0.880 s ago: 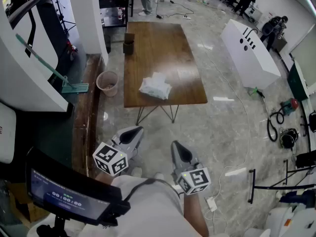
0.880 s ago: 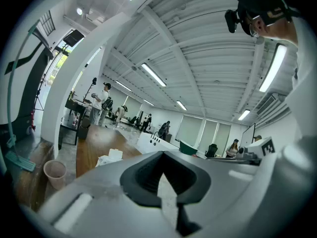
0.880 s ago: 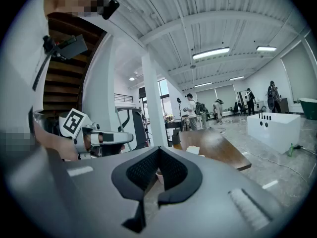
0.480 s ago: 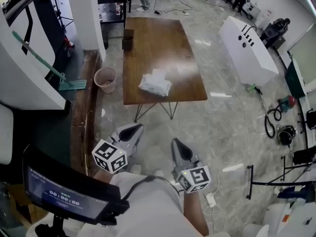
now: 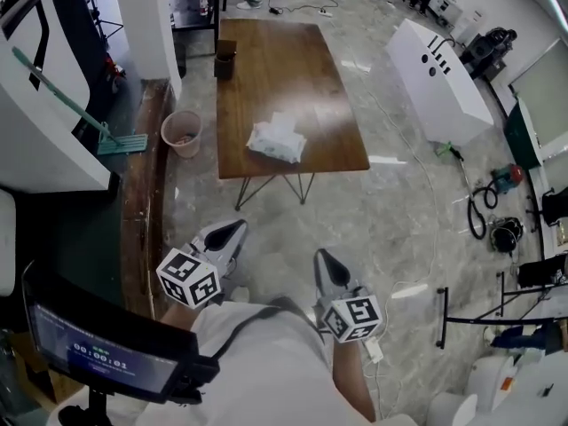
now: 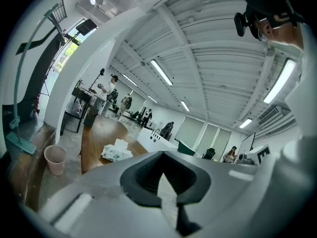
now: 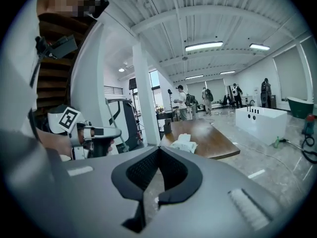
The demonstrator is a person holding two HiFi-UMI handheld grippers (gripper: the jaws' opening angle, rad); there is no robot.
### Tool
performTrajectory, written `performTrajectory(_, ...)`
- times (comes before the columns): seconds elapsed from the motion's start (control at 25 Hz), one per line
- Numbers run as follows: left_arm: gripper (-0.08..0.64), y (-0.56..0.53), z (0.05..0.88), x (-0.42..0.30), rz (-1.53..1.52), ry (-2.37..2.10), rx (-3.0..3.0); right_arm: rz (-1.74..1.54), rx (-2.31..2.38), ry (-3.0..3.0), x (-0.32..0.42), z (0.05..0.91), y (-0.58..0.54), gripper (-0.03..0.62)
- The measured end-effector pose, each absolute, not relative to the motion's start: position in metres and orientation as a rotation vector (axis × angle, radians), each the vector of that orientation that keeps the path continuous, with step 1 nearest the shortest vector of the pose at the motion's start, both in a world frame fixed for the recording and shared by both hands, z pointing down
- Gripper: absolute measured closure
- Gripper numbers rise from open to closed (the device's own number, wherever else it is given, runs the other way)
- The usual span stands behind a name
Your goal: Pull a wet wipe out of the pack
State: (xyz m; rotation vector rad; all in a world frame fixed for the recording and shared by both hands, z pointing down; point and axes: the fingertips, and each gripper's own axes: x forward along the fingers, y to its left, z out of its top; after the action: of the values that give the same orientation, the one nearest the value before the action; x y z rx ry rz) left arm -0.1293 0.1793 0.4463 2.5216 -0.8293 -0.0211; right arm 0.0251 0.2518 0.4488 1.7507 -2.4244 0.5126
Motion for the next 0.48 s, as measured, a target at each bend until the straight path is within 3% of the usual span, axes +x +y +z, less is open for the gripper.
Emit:
performTrajectory(0.2, 0.558, 0.166, 0.432, -0.159, -0.071, -0.902, 2.515, 0.482, 1.810, -2.406, 0.049, 0.432, 0.242, 0.583)
performTrajectory(0.48, 0.558, 0.172, 0.456, -0.193, -0.048, -1.006, 2.419, 0.480, 1.629, -2.494, 0.010, 0.440, 0.219, 0.584)
